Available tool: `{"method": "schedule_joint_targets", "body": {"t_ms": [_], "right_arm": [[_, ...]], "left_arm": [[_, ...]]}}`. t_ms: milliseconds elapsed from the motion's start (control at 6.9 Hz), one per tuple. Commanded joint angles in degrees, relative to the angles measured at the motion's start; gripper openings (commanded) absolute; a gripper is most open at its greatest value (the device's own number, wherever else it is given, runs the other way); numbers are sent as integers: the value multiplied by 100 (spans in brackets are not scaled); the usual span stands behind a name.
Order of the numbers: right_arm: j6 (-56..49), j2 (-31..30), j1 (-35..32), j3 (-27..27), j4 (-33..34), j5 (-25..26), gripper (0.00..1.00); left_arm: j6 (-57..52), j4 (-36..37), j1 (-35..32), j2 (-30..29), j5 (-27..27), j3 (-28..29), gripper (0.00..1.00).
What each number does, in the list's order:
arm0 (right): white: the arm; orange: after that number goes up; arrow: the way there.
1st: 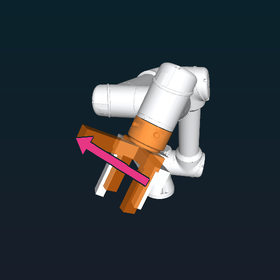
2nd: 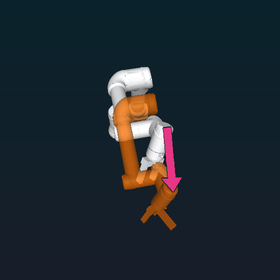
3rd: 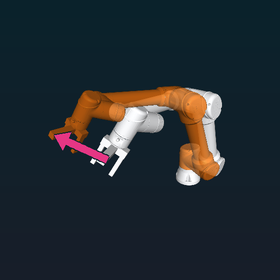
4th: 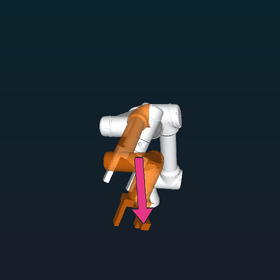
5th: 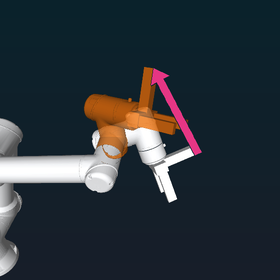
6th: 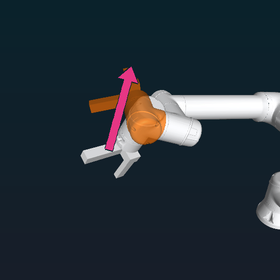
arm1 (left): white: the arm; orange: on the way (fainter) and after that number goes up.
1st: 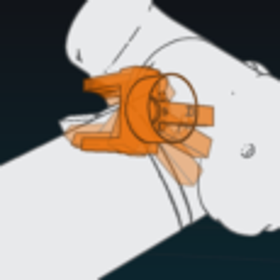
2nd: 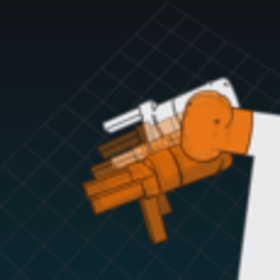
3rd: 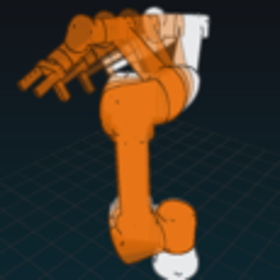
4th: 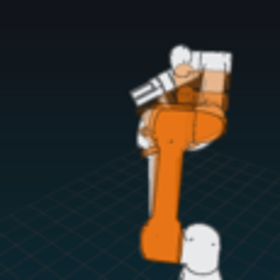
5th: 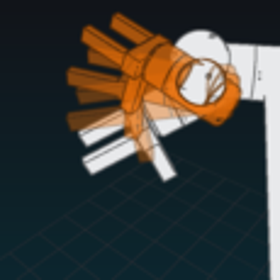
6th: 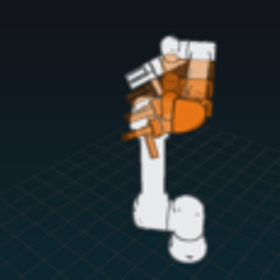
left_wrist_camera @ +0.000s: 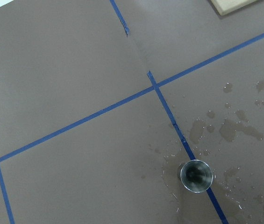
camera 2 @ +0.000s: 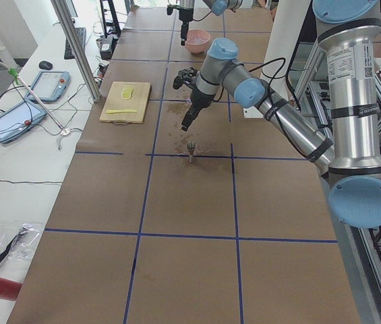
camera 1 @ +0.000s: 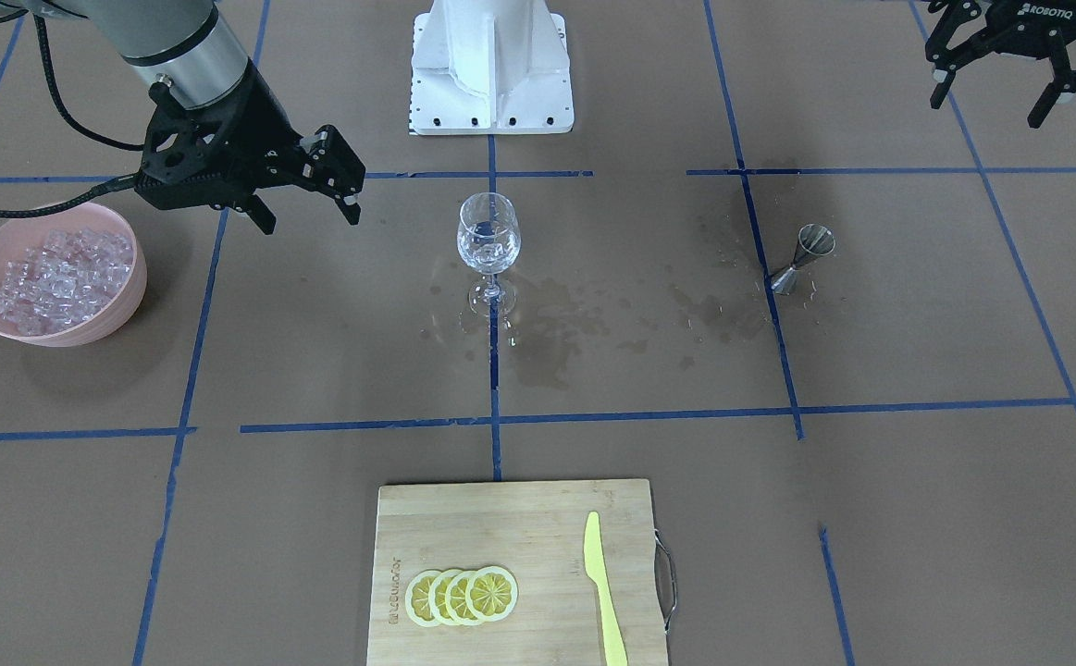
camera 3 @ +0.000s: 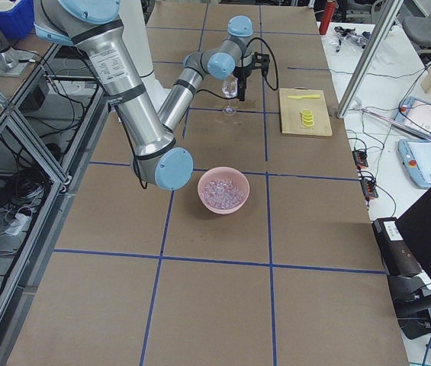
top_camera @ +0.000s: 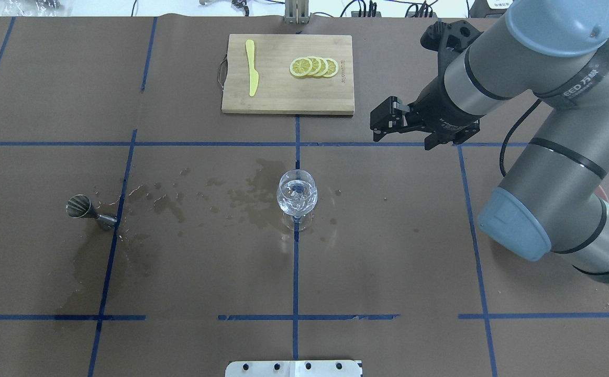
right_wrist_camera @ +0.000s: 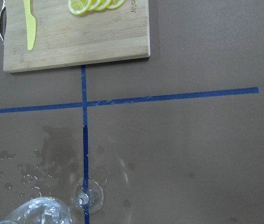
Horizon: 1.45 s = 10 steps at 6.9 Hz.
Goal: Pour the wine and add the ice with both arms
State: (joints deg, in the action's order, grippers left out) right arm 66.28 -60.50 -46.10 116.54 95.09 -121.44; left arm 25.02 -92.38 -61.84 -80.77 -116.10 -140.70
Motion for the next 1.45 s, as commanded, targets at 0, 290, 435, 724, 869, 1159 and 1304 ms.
{"method": "schedule_joint_targets", "body": {"t_ms": [0, 290, 435, 724, 869, 1159, 1304], "right_arm": [[-62, -40, -144, 1, 44, -99, 100], [-412, -198, -250, -8, 44, -117, 100], [-797, -355, -433, -8, 44, -169, 100], [-1562, -471, -917, -8, 472, -494, 100], [-1565, -454, -953, 0, 484, -530, 100], [-1521, -419, -1050, 44, 493, -715, 100], [-1486, -410, -1050, 53, 501, -715, 100]], "left_arm": [[469, 9, 145, -17, 96, 190, 100], [147, 1, 312, 26, 255, 350, 100], [74, 1, 304, 44, 255, 333, 100], [74, -8, 295, 36, 246, 332, 100], [74, -17, 269, 9, 246, 332, 100], [126, -210, 173, 9, 237, 306, 100], [161, -210, 172, 9, 237, 289, 100]]}}
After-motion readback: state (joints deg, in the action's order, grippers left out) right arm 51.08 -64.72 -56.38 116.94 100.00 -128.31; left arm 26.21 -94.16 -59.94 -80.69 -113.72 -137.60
